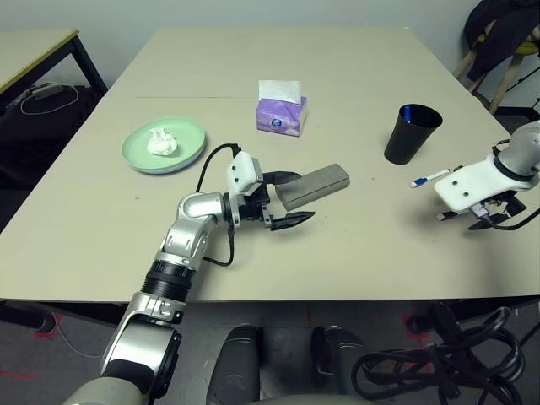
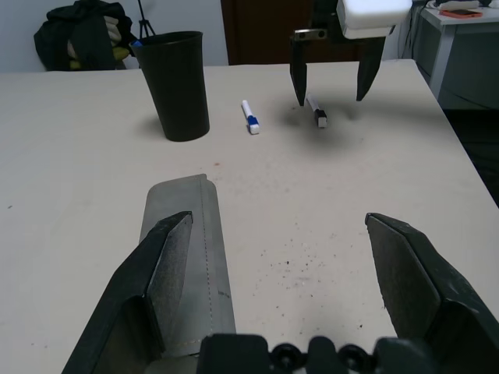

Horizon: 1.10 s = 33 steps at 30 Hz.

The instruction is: Organize and tidy the items on the table.

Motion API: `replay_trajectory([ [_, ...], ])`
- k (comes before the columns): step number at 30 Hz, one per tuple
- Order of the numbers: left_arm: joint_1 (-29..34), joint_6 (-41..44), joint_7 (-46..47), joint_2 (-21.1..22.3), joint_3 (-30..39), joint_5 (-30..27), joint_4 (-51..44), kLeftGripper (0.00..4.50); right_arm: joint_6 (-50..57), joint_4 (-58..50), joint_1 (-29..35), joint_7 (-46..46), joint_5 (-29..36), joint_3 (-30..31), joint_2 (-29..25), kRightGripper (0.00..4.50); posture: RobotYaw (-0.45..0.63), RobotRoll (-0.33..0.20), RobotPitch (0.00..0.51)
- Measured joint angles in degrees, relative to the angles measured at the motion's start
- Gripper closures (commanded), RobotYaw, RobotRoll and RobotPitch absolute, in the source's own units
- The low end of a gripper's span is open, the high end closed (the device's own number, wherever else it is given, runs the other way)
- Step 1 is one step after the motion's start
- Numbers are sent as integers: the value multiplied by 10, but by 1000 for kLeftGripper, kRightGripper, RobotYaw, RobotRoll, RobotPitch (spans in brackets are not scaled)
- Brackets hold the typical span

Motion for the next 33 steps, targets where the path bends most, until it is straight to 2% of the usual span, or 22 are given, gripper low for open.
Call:
replay_trajectory([
  [23, 36, 57, 0, 60, 6, -33, -88, 8, -10, 17, 5, -25, -1, -10, 0, 0, 124, 0, 185],
  [33, 37, 64, 5, 70, 12, -40, -92, 8, -19, 26, -6, -49, -15, -10, -21, 0, 112, 0, 190],
])
